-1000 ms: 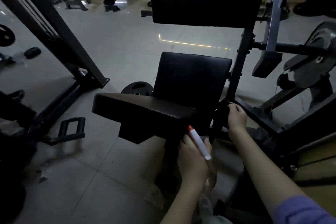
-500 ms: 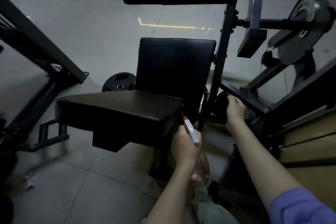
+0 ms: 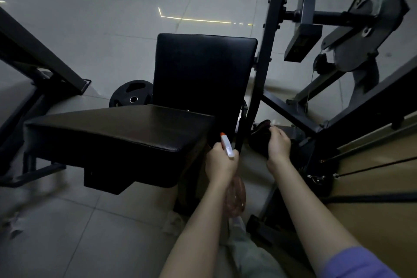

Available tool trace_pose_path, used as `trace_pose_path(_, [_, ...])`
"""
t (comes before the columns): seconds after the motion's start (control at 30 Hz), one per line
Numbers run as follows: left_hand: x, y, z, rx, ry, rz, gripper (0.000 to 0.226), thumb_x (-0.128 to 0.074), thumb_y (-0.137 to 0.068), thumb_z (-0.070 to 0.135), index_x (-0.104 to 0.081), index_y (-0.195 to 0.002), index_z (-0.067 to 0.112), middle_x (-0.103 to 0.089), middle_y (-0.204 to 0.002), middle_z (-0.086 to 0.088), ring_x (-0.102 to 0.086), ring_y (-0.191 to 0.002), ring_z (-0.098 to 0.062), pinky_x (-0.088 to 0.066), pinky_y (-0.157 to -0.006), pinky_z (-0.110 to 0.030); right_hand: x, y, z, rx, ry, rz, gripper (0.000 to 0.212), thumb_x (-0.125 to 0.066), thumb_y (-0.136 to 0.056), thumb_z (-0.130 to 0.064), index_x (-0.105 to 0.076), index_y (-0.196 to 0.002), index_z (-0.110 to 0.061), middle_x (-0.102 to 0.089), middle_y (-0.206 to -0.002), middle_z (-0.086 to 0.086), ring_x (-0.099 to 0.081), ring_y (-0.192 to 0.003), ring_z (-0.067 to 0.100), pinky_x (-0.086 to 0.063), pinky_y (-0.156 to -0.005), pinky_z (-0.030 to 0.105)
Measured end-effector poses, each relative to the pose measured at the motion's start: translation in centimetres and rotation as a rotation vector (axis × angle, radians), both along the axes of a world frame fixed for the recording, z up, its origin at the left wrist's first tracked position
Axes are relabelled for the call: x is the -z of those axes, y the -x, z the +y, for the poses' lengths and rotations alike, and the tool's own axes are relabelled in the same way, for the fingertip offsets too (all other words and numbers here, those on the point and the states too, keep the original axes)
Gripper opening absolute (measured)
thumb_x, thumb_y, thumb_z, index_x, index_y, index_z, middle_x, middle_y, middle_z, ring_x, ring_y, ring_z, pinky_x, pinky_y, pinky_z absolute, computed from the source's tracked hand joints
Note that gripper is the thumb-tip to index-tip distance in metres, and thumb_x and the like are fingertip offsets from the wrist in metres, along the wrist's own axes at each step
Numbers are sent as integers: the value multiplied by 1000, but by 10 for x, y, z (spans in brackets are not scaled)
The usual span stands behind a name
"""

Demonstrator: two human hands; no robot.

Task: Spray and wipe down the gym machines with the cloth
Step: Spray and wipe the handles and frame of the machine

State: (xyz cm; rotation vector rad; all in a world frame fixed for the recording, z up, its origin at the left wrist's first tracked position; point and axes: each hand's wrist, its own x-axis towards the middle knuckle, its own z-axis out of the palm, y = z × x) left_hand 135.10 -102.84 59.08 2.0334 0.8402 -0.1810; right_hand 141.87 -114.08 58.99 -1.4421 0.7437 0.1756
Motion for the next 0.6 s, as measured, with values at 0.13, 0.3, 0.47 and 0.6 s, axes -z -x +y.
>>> trace_pose_path(0.13, [3,14,2,29,65,-4,10,-53,-81,18,-48,-79,9,-50,-66,-2,-50,-61,-23,-36,-53,-26,4,3,0,-2,5,9,22,-49,-95,-19,-62,-112,-14,-61,-105,5,-58,-104,23,-46,-99,37])
trace_pose_path(0.3, [-1,36,7,56,21,-84,14,-50,-74,16,-47,-76,3,-50,-64,-8,-49,-56,-23,-40,-52,-33,-2,13,5,-24,-24,8,13,-49,-95,-18,-60,-102,-18,-61,-103,5,-58,-103,23,-47,-97,36])
trace_pose_path(0.47, [-17,67,13,140,8,-126,14,-51,-74,13,-39,-70,8,-43,-58,-3,-42,-48,-13,-33,-46,-27,-17,34,17,-61,-83,1,15,-50,-95,-20,-62,-103,-17,-64,-104,8,-61,-95,23,-50,-90,37])
trace_pose_path(0.6, [-25,96,27,179,-99,-90,31,-53,-81,20,-54,-110,7,-59,-90,-8,-59,-83,-23,-38,-63,-20,-24,53,32,-98,-119,10,21,-53,-92,-23,-65,-108,-14,-65,-109,16,-62,-102,32,-49,-94,50])
